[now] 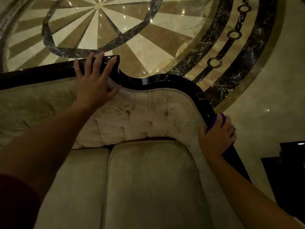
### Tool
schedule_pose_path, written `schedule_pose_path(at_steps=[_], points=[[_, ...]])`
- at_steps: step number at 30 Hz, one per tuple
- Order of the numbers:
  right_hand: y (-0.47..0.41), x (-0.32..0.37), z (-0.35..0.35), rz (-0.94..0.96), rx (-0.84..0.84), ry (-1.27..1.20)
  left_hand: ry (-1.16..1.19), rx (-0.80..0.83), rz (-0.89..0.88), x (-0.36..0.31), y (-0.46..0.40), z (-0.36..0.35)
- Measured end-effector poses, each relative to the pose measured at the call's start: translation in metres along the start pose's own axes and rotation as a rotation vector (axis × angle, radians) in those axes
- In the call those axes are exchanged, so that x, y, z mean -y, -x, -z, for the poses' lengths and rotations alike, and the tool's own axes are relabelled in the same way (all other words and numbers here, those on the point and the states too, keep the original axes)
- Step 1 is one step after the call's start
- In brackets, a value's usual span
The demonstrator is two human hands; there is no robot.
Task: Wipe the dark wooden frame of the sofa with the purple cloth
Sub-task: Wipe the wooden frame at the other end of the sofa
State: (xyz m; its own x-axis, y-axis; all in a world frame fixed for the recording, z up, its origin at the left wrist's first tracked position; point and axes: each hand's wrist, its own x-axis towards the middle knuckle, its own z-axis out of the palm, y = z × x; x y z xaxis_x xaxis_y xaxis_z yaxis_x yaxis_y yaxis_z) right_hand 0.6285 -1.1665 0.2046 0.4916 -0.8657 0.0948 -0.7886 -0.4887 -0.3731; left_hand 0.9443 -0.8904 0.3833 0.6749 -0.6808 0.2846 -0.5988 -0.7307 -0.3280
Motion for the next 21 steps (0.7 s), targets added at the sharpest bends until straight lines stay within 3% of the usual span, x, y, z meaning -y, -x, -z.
schedule_pose_path(at_steps=[8,14,21], points=[[-0.052,0.072,0.001,0.059,-0.047,-0.173,-0.02,-0.034,0.051,-0.006,-0.005,-0.005],[-0.089,0.132,0.004,0.218,-0.121,-0.189,0.0,-0.012,0.077,-0.011,-0.007,-0.001],[-0.072,0.084,0.006,0.309,-0.044,-0.119,0.023,0.039,0.177,-0.033,-0.007,0.019]])
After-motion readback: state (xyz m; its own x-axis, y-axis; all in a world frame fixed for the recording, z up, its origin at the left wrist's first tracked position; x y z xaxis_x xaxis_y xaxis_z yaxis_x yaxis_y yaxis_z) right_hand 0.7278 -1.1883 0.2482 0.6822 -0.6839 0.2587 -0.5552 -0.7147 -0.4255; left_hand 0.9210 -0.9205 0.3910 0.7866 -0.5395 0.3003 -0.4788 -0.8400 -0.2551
